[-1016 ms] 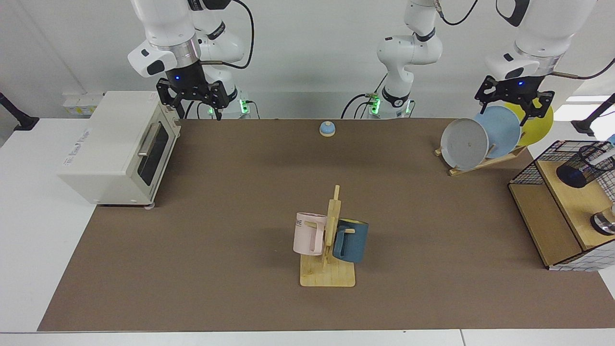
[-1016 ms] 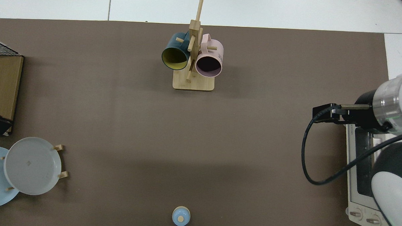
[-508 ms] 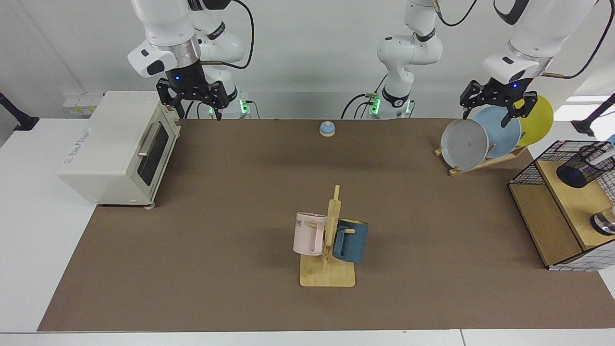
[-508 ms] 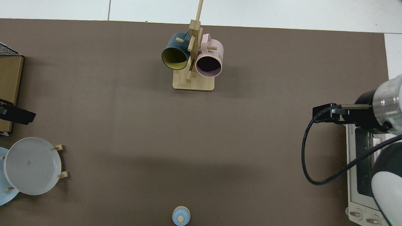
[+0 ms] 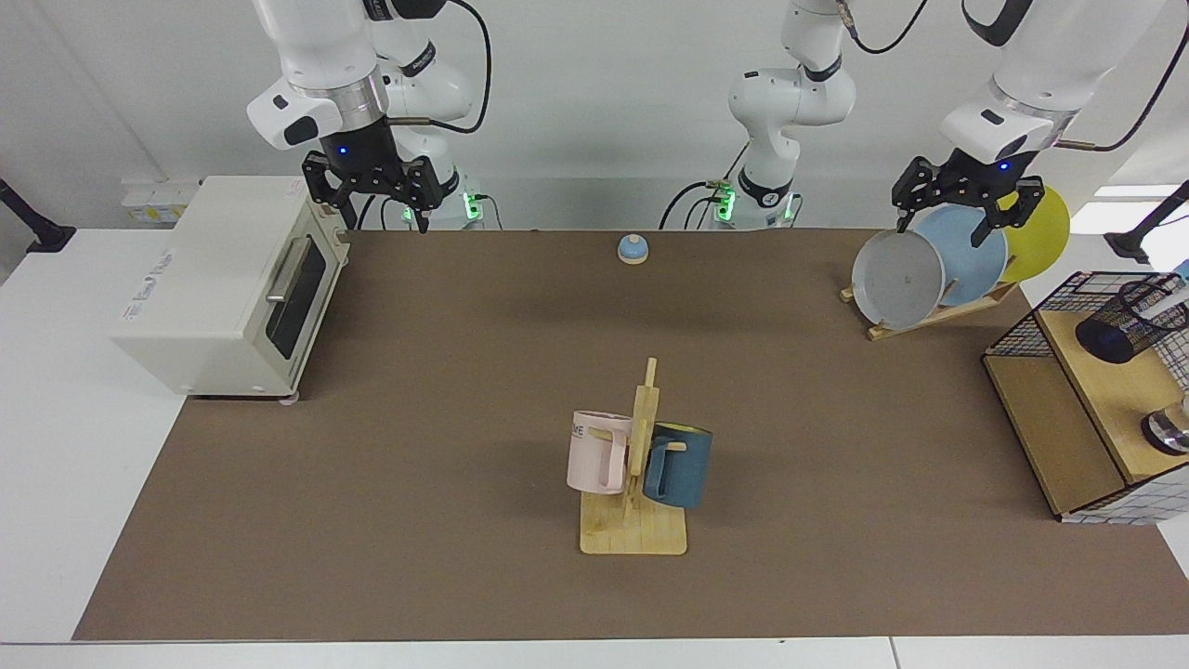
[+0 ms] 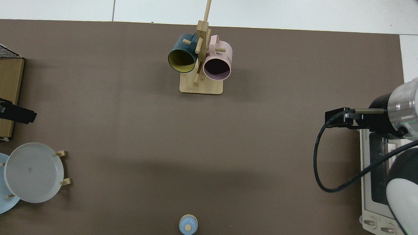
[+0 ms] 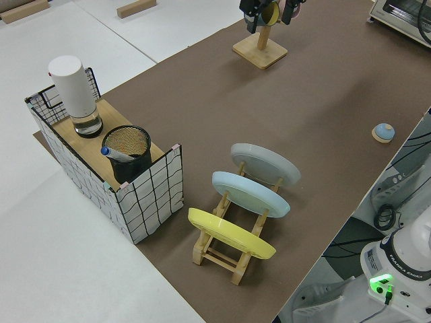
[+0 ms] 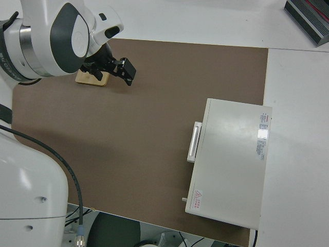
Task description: Put markers into pen holder
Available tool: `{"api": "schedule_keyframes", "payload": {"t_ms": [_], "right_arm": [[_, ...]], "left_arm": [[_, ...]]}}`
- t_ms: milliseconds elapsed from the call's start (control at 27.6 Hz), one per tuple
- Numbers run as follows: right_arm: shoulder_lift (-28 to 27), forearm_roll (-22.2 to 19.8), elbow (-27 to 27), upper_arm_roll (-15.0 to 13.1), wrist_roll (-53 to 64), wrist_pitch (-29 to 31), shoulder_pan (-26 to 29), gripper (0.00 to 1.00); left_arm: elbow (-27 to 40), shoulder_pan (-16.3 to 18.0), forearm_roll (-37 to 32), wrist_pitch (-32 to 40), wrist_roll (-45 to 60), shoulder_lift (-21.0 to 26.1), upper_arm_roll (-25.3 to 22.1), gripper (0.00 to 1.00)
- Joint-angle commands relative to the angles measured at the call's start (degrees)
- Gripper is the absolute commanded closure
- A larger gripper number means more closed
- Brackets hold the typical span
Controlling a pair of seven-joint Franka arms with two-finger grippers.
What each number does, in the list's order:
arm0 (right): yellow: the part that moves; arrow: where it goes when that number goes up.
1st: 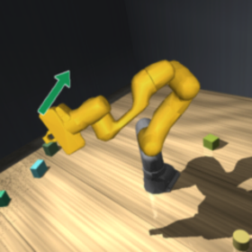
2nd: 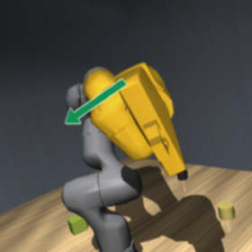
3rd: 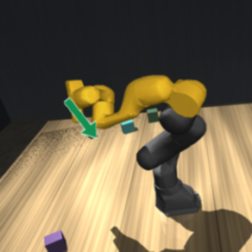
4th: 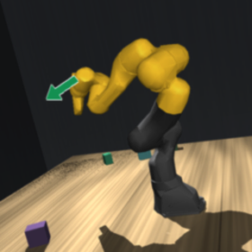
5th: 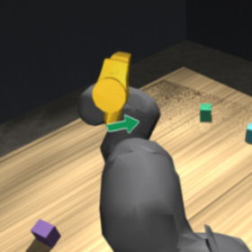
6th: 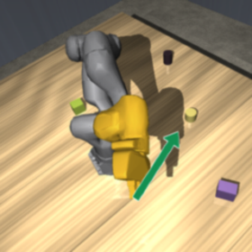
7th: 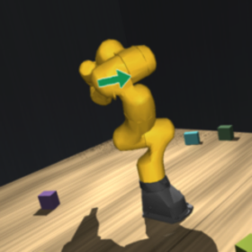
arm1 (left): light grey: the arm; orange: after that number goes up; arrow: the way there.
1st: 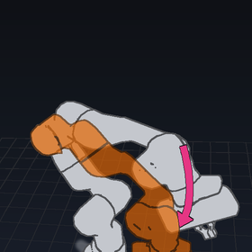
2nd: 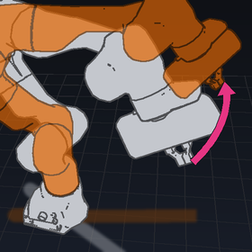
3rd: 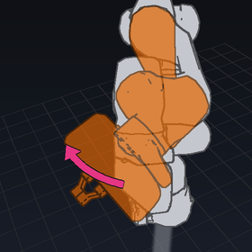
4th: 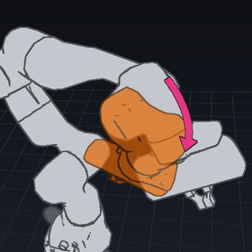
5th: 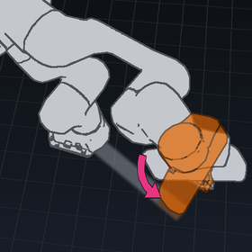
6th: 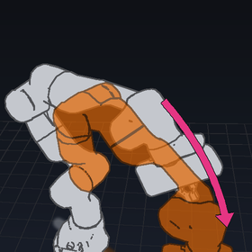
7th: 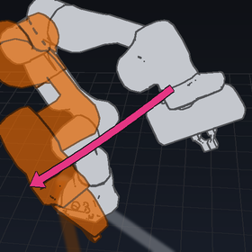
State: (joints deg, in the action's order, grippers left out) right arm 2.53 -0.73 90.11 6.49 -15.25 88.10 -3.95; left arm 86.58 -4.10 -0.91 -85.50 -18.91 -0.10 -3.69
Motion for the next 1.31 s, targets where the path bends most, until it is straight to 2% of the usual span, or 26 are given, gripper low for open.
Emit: {"api": "schedule_keyframes", "payload": {"t_ms": [0,363,508,1269], "right_arm": [[0.81,0.29,0.68,0.46,-0.66,0.84,0.79,0.00],[0.81,0.29,0.77,0.46,-0.66,0.84,0.79,0.00],[0.81,0.29,0.77,0.46,-0.66,0.84,0.79,0.00],[0.81,0.29,0.77,0.46,-0.66,0.84,0.79,0.00]], "left_arm": [[-3.00,-0.56,1.17,1.83,0.71,1.59,-0.79,0.00],[-2.82,0.32,0.82,1.57,0.80,0.71,-0.53,0.00],[-2.82,2.69,1.00,1.30,0.80,0.71,0.62,0.00],[-2.64,2.87,1.00,1.04,2.65,0.62,0.71,0.00]]}}
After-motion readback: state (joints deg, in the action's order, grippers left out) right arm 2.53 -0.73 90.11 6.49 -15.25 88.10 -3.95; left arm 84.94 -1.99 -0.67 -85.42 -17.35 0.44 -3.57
